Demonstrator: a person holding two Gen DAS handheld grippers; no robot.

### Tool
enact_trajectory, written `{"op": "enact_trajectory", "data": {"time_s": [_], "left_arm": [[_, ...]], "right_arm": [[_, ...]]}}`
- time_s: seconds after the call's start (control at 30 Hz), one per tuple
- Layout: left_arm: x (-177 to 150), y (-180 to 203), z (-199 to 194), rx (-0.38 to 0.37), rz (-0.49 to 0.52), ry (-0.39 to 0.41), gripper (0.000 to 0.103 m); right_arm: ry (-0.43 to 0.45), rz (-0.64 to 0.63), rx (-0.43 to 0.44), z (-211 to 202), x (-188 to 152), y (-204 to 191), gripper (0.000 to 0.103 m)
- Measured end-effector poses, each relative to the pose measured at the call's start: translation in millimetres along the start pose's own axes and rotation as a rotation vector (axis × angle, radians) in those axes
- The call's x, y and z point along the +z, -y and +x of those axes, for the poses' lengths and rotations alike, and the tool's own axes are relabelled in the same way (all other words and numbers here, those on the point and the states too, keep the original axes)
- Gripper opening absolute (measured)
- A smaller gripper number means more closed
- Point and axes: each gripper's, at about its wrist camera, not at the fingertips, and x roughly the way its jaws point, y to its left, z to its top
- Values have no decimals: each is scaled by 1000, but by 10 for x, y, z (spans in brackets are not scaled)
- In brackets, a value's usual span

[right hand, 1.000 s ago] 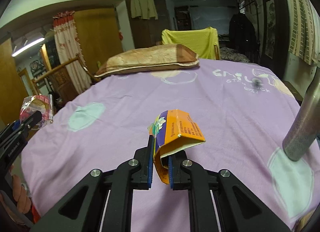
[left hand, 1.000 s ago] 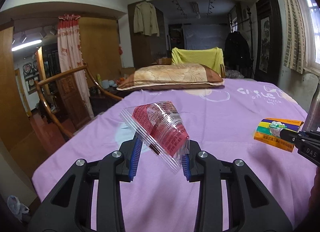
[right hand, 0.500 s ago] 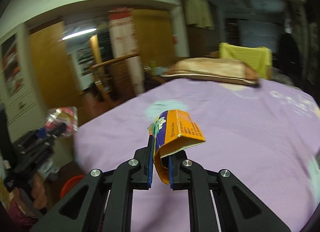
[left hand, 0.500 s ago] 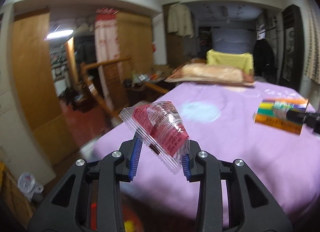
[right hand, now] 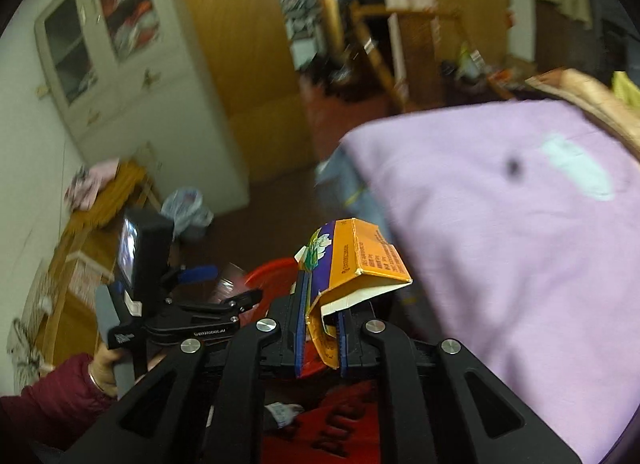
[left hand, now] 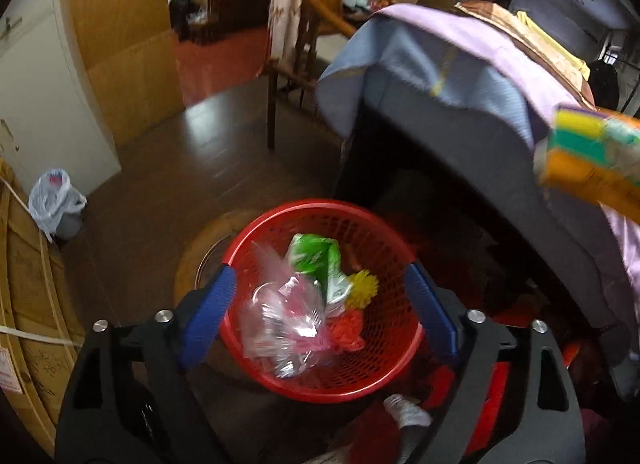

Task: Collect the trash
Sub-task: 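Open the left tool to drop the packet while the right drops the carton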

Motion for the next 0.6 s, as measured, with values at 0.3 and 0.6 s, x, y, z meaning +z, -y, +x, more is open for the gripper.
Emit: {"op": "enact_trajectory", "data": {"time_s": [0.3,0.6], "left_arm": [[-264,-436,-235,122,-11,-35,96],[-528,-263,-225,184,60,-84,96]], "right_arm": [[-234,10,117,966,-18,-355,41],[-302,-32,-38,1023,-361,-438,51]]}}
